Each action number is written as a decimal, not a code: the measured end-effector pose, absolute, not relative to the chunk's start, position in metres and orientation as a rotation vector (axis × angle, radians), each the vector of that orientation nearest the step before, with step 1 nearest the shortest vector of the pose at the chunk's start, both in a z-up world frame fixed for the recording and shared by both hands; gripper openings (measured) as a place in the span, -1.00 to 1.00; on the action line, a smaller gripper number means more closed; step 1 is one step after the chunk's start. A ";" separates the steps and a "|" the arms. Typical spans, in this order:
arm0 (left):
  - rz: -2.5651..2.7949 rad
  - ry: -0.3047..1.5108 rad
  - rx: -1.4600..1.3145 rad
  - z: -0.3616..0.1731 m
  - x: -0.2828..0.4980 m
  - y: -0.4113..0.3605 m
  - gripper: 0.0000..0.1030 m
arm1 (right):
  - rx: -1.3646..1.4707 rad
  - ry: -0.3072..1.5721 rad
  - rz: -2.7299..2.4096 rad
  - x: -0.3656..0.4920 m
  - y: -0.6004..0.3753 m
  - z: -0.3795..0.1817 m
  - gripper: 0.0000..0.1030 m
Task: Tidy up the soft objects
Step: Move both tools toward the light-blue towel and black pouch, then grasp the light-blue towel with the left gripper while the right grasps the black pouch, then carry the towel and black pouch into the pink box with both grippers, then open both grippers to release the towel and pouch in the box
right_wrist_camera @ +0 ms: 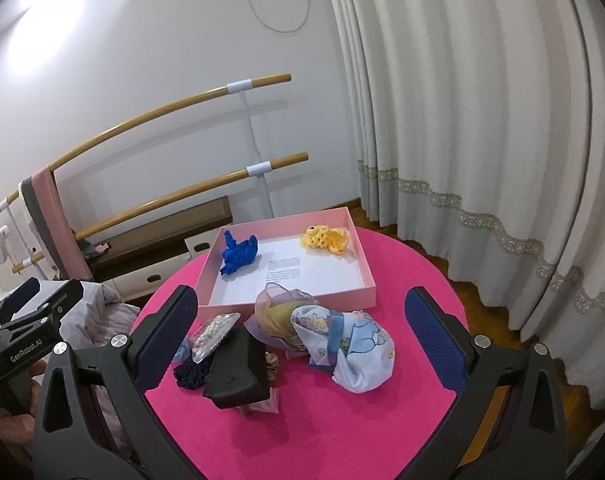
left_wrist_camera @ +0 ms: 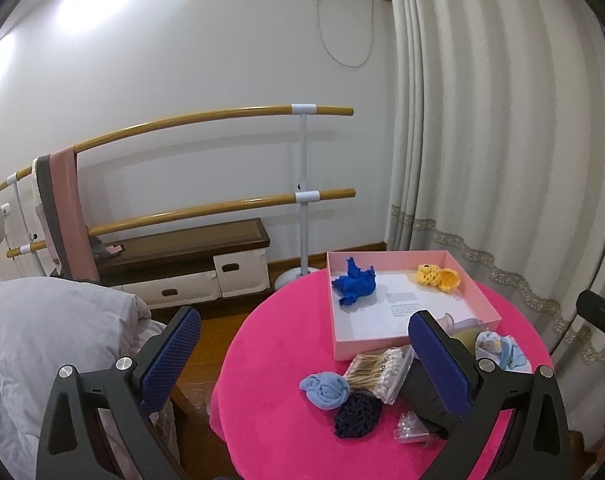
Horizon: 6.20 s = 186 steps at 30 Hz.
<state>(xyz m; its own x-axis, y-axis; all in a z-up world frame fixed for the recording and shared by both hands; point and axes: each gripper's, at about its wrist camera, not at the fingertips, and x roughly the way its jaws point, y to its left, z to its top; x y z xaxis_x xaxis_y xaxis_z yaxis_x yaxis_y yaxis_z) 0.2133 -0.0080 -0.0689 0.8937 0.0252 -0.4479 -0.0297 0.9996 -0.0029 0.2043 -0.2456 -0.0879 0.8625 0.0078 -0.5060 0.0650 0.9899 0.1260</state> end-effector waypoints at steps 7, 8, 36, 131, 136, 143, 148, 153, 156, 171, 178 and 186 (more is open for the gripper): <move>0.031 0.472 -0.001 -0.083 0.217 -0.002 1.00 | 0.127 0.543 -0.029 0.206 -0.242 -0.091 1.00; 0.033 0.485 0.004 -0.088 0.219 0.000 1.00 | 0.121 0.549 -0.027 0.207 -0.240 -0.092 1.00; 0.030 0.844 0.040 -0.231 0.377 0.005 1.00 | -0.012 0.852 0.084 0.271 -0.183 -0.188 1.00; -0.157 0.642 0.033 -0.091 0.437 -0.079 -0.29 | 0.073 0.755 0.107 0.415 -0.251 -0.109 -0.16; -0.154 0.680 0.030 -0.097 0.477 -0.090 -0.29 | 0.095 0.801 0.093 0.437 -0.264 -0.128 -0.16; -0.158 0.718 0.027 -0.108 0.520 -0.100 -0.29 | 0.117 0.845 0.083 0.453 -0.274 -0.149 -0.16; -0.163 0.730 0.024 -0.111 0.534 -0.099 -0.29 | 0.119 0.863 0.078 0.459 -0.276 -0.156 -0.16; -0.160 0.736 0.024 -0.114 0.532 -0.094 -0.29 | 0.117 0.871 0.077 0.460 -0.273 -0.157 -0.16; -0.155 0.737 0.030 -0.116 0.532 -0.093 -0.28 | 0.118 0.876 0.077 0.463 -0.272 -0.159 -0.15; -0.097 0.700 0.043 -0.125 0.521 -0.089 0.76 | 0.148 0.876 0.046 0.461 -0.275 -0.167 1.00; -0.080 0.655 0.022 -0.117 0.483 -0.071 0.92 | 0.162 0.845 0.021 0.443 -0.282 -0.156 1.00; -0.061 0.612 0.033 -0.103 0.430 -0.058 0.99 | 0.167 0.759 0.022 0.400 -0.282 -0.129 1.00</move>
<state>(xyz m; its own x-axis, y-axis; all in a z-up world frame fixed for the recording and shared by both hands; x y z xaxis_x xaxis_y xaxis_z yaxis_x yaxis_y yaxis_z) 0.4298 -0.0584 -0.1034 0.8168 -0.0475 -0.5749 0.0669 0.9977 0.0127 0.4001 -0.2818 -0.1293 0.7256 0.0806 -0.6833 0.0401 0.9865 0.1589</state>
